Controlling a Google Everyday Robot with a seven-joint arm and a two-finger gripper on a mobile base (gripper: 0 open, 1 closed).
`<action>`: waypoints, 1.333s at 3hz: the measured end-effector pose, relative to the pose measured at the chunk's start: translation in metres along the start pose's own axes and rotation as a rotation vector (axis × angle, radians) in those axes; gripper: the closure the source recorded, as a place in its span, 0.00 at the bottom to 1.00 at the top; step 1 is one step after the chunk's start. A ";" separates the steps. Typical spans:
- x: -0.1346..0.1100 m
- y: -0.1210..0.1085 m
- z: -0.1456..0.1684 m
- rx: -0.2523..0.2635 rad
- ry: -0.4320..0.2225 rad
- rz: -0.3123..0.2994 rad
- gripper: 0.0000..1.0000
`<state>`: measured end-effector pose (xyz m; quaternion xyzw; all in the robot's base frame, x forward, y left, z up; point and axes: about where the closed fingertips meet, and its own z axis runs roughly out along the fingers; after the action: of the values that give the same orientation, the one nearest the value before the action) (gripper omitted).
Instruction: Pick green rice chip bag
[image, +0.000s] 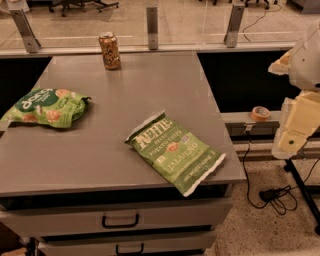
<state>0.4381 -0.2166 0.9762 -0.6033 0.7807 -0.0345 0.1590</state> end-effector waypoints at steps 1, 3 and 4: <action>0.000 0.000 0.000 0.000 0.000 0.000 0.00; -0.037 -0.013 0.023 -0.016 -0.086 -0.056 0.00; -0.107 -0.021 0.047 -0.034 -0.196 -0.151 0.00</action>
Offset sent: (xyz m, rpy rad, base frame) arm 0.0106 0.0097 -0.0057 0.0338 0.0070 0.0292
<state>0.4950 -0.1143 0.9586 -0.6634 0.7143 0.0260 0.2214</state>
